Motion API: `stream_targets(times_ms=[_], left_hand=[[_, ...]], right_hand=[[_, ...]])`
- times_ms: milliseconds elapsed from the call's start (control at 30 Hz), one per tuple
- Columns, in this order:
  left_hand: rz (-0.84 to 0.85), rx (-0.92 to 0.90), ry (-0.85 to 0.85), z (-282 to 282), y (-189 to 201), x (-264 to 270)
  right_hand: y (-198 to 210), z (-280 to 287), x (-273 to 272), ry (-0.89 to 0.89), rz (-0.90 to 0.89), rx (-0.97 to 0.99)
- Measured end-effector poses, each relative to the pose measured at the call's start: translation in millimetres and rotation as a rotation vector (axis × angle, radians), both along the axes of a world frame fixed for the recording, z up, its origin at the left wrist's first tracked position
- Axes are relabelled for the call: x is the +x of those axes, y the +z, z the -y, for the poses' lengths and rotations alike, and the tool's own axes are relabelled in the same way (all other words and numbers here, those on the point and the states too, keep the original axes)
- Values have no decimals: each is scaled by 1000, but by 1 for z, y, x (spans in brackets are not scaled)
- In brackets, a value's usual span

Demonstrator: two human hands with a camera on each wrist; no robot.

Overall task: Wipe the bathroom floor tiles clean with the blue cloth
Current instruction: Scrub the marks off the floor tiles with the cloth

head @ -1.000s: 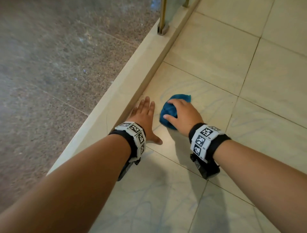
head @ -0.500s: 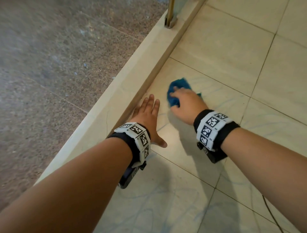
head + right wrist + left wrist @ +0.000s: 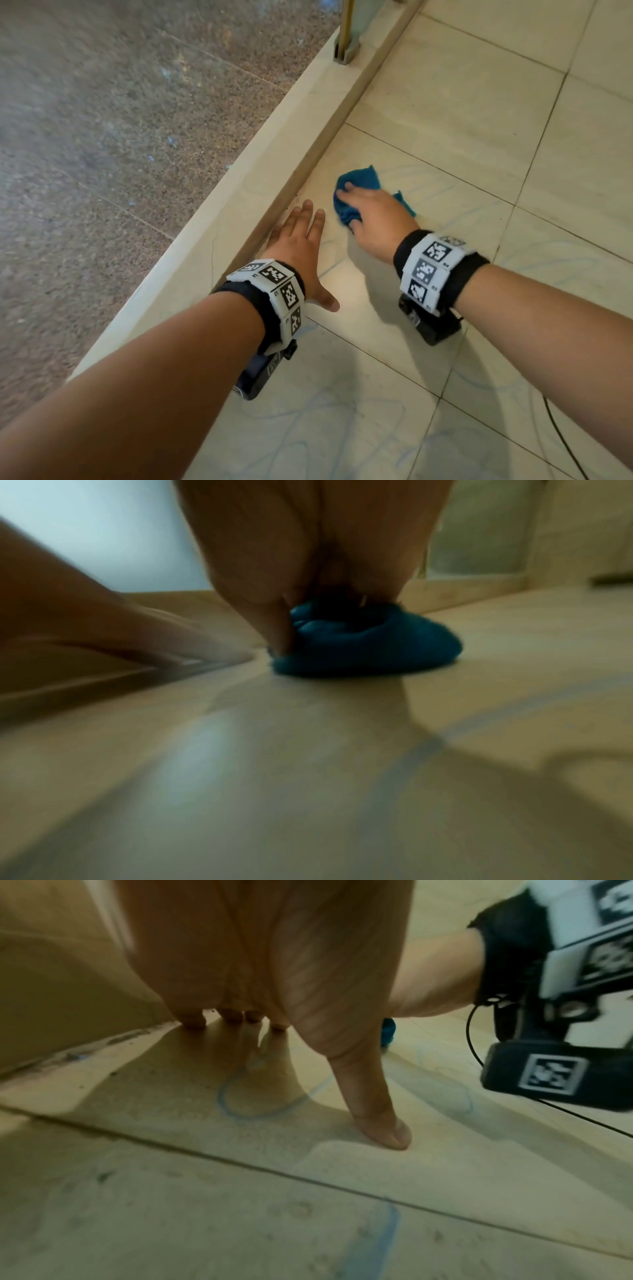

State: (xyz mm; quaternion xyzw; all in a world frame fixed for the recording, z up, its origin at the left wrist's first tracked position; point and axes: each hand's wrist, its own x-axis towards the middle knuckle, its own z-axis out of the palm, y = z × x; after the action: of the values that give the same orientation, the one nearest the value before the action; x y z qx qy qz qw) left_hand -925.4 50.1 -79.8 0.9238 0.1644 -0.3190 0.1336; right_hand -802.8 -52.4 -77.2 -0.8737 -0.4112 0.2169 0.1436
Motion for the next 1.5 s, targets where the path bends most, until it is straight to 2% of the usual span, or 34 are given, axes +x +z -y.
stream_targets(times_ms=[33, 133, 167, 200, 300, 367, 467, 500, 567, 633, 667, 800, 833, 933, 967, 1000, 1067, 1133, 1167, 1233, 1300, 1333, 1433, 1500], left_hand=[[-1, -4, 3, 0, 0, 0], [-3, -17, 18, -1, -1, 0], [-5, -18, 18, 0, 0, 0], [-5, -16, 17, 0, 1, 0], [-6, -5, 9, 2, 2, 1], [-3, -10, 14, 1, 2, 0], [-2, -14, 21, 1, 3, 0], [-4, -12, 21, 1, 3, 0], [-1, 12, 3, 2, 3, 1], [-3, 25, -12, 3, 3, 1], [0, 16, -4, 2, 2, 0], [7, -26, 27, 0, 2, 0], [6, -24, 25, 0, 2, -1], [9, -17, 23, 0, 1, 0], [11, -21, 23, -1, 0, 0], [11, -29, 25, -1, 0, 0], [16, -45, 35, -2, -1, -1], [21, -52, 39, -1, 0, -2], [20, -50, 37, -1, 0, -2], [22, -31, 26, 0, 0, -1], [23, -15, 16, -1, 0, -1], [23, -18, 15, -1, 0, 0], [25, -42, 30, -2, -1, -1], [21, -44, 32, -2, -2, -1]], right_hand=[[2, 1, 15, -16, 17, -22], [4, 3, 51, -241, 35, -124], [3, 2, 46, -223, 50, -151], [1, -1, 33, -130, 66, -154], [-8, 1, 6, 225, 69, -123], [-4, 0, 29, 179, 66, -134], [2, -5, 47, -56, 50, -157], [2, -7, 34, -29, 56, -147], [-1, -5, -1, 162, 70, -119], [-4, 4, -9, 286, 57, -98], [-2, 5, 4, 253, 45, -97], [0, 0, 53, -121, 16, -177], [-1, -3, 44, -108, 21, -181], [-6, -4, 10, 189, 39, -122], [-5, -1, 15, 245, 24, -103], [-1, 0, 28, 222, 21, -114], [3, 2, 61, 13, 37, -153], [3, 2, 66, -140, 24, -179], [0, 0, 54, -109, 27, -161], [-10, -1, 26, 72, 34, -128], [-10, 4, 28, 184, 40, -86], [-6, 8, 43, 136, 43, -91], [7, 23, 84, -220, 35, -122], [4, 29, 73, -260, 52, -140]])
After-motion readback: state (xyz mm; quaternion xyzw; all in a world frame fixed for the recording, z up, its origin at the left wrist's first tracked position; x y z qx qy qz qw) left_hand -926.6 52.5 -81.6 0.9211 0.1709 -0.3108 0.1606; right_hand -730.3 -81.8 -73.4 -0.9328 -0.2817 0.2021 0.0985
